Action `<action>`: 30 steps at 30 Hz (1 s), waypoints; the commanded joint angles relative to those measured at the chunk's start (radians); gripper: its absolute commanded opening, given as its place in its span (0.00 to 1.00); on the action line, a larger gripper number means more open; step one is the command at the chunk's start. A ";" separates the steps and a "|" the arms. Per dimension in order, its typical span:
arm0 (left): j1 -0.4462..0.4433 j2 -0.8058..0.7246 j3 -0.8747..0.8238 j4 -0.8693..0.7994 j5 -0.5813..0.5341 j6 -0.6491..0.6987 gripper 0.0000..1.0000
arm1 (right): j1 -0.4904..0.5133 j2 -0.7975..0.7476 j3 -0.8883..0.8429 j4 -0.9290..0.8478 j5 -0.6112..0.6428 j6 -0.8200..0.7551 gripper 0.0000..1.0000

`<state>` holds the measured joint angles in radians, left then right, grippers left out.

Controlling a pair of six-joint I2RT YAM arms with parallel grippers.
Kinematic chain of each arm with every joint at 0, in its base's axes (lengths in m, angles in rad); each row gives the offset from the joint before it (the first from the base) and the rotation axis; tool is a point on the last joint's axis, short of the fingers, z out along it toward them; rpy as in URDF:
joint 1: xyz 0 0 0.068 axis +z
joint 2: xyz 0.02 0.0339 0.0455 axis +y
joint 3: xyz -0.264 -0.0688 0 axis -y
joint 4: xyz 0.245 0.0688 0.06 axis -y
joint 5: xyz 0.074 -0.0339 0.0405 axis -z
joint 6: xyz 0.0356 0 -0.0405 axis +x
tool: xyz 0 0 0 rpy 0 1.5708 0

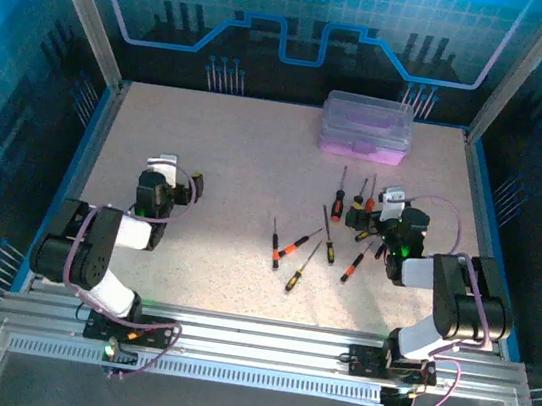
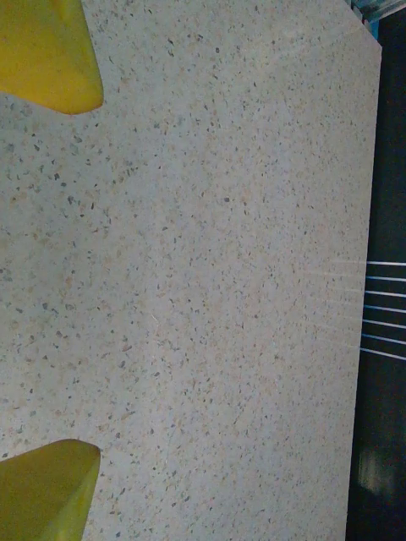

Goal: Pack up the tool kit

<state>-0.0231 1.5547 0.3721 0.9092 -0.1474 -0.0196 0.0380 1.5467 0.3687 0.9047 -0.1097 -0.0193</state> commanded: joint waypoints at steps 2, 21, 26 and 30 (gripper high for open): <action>0.005 -0.006 0.014 0.000 0.023 0.020 0.99 | -0.009 -0.008 0.020 -0.001 -0.009 -0.013 1.00; 0.005 -0.006 0.015 -0.001 0.025 0.018 0.99 | -0.008 -0.008 0.019 -0.001 -0.006 -0.014 1.00; 0.005 -0.007 0.015 0.000 0.026 0.017 0.99 | -0.009 -0.008 0.019 0.001 -0.008 -0.013 1.00; 0.005 -0.006 0.015 -0.001 0.026 0.017 0.99 | -0.011 -0.007 0.020 0.001 0.004 -0.008 1.00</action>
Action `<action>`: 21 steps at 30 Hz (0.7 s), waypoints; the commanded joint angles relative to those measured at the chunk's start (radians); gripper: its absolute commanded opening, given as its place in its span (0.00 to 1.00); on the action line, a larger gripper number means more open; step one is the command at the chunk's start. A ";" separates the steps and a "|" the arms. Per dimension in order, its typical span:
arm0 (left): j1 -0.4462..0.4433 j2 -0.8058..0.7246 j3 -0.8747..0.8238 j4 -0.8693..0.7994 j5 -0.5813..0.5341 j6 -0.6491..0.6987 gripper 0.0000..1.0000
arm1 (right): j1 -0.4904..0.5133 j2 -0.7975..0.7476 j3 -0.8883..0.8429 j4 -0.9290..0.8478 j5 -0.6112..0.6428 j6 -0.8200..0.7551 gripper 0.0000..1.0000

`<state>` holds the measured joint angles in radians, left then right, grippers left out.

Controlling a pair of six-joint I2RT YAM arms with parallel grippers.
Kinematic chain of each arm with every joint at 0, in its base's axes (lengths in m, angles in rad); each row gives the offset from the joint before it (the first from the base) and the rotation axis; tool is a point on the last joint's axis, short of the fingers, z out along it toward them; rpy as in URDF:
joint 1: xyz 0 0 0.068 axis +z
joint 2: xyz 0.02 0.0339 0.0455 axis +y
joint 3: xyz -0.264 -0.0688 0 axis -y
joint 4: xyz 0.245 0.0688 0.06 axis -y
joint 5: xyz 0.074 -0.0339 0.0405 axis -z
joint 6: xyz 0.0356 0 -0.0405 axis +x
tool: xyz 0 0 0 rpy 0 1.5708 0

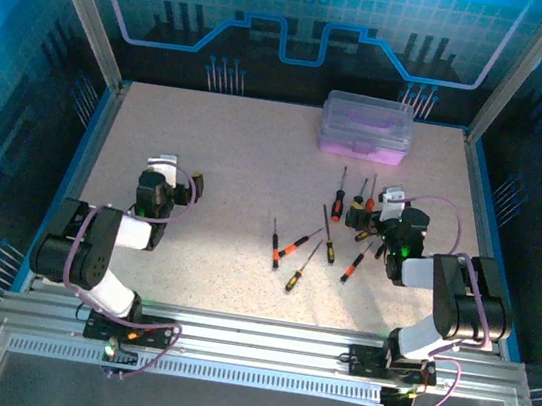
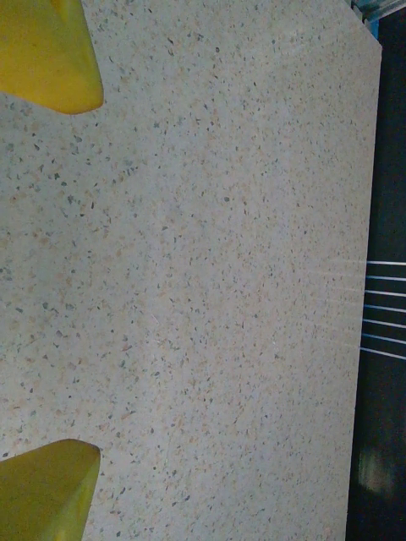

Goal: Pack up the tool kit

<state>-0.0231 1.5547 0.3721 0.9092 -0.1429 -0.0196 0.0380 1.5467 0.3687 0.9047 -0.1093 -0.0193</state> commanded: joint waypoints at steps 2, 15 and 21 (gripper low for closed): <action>0.005 -0.007 0.015 0.000 0.022 0.017 0.99 | -0.012 -0.007 0.029 -0.017 0.036 0.008 1.00; 0.003 -0.307 0.132 -0.425 0.039 -0.009 0.99 | 0.077 -0.155 0.169 -0.372 0.118 -0.075 1.00; 0.000 -0.570 0.148 -0.573 0.079 -0.161 1.00 | 0.220 -0.322 0.347 -0.678 0.292 -0.082 1.00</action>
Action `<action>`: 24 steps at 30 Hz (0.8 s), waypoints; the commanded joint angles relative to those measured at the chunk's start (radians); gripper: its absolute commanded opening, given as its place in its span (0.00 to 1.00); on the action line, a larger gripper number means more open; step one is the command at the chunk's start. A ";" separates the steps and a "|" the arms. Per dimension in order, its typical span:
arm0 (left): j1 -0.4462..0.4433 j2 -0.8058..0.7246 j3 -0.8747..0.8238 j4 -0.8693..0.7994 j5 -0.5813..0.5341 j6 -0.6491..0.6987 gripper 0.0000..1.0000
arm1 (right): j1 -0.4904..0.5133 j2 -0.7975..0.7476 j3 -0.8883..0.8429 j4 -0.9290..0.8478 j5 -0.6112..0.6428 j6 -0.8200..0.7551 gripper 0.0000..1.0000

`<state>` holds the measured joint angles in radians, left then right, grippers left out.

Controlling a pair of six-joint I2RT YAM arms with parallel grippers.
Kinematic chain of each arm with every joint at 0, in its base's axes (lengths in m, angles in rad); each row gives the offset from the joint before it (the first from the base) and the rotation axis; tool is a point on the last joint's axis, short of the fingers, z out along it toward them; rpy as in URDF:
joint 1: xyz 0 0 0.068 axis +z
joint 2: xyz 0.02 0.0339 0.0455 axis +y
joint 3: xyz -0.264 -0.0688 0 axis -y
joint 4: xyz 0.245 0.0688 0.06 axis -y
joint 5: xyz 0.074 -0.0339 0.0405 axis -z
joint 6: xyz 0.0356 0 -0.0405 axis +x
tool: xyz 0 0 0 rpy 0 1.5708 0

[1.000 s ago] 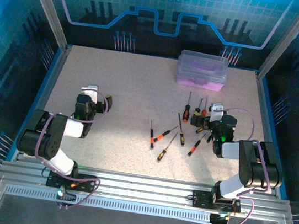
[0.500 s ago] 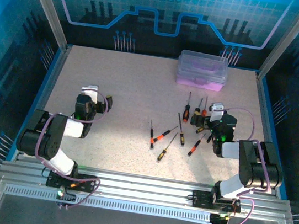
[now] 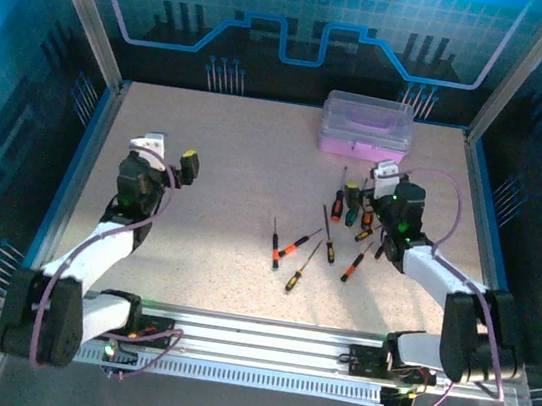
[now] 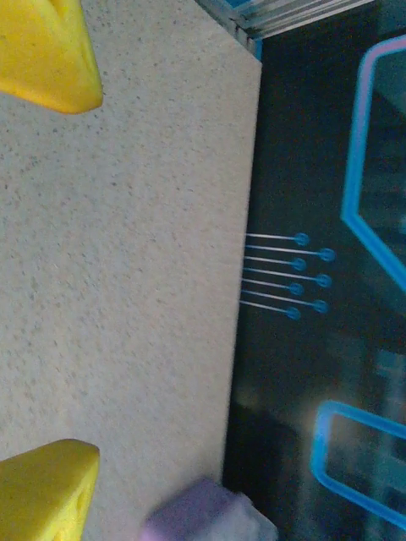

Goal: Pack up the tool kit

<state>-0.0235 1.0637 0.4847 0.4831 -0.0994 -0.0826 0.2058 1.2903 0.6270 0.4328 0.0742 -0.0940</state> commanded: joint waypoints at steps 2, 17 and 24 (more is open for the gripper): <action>0.000 -0.151 0.071 -0.267 -0.002 -0.252 0.99 | 0.078 -0.104 0.186 -0.361 0.204 0.144 1.00; 0.006 -0.464 -0.072 -0.557 0.193 -0.803 0.99 | -0.115 -0.002 0.356 -0.700 0.053 0.830 0.92; 0.006 -0.456 -0.080 -0.586 0.278 -0.806 0.99 | -0.118 0.223 0.575 -0.753 0.192 1.008 0.94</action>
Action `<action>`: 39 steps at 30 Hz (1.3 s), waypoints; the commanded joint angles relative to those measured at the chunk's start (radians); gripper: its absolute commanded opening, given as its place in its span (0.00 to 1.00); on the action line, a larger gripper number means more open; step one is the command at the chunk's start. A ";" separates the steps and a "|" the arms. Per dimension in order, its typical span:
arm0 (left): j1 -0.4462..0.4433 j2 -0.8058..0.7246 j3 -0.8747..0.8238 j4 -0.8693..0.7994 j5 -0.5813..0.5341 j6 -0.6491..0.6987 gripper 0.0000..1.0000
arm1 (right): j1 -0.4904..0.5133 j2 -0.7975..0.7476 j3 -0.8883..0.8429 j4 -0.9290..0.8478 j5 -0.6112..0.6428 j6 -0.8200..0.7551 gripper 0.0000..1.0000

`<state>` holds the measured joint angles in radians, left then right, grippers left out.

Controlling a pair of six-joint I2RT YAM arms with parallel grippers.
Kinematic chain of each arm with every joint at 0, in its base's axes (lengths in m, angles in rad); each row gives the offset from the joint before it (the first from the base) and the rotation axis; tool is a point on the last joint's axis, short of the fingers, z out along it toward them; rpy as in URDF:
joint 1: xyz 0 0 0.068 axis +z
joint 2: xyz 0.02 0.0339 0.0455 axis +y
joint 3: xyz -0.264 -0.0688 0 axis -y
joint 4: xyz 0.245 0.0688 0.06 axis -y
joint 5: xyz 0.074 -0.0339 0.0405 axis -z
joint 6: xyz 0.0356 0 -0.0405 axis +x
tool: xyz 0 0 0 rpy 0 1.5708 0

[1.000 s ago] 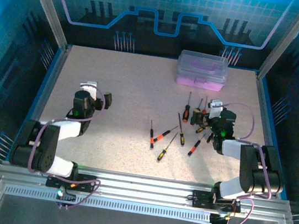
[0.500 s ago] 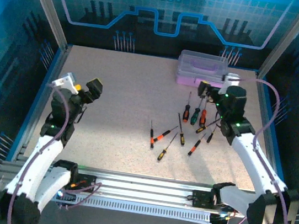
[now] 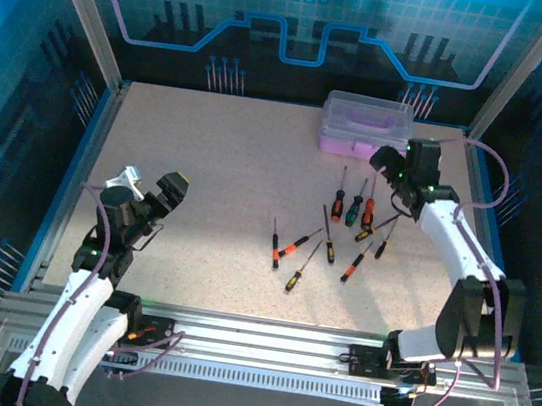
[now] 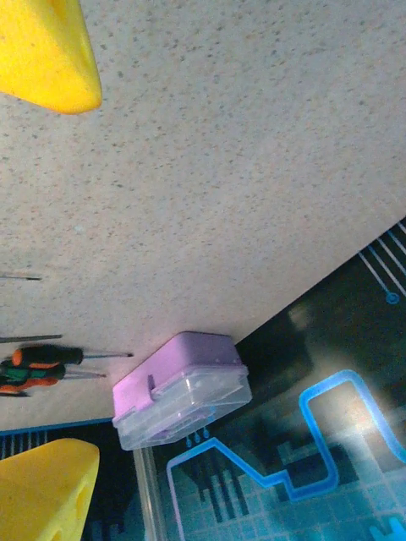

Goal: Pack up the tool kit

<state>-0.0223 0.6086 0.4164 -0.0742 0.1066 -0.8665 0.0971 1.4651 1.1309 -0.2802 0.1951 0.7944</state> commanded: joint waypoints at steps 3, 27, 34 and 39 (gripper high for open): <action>0.002 -0.001 -0.004 -0.046 0.100 -0.022 0.98 | -0.018 0.133 0.147 -0.055 0.097 0.228 0.96; -0.008 -0.006 -0.023 -0.065 0.196 -0.053 0.96 | -0.047 0.775 0.845 -0.238 -0.030 0.448 0.94; -0.008 -0.004 -0.030 -0.055 0.171 -0.058 0.96 | -0.045 0.869 0.948 -0.281 -0.052 0.418 0.89; -0.008 -0.004 -0.028 -0.055 0.147 -0.062 0.96 | -0.022 0.921 1.014 -0.344 -0.021 0.330 0.87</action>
<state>-0.0238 0.6086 0.4019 -0.1268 0.2661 -0.9180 0.0639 2.3398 2.1056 -0.5392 0.1715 1.1847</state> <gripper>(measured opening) 0.957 0.875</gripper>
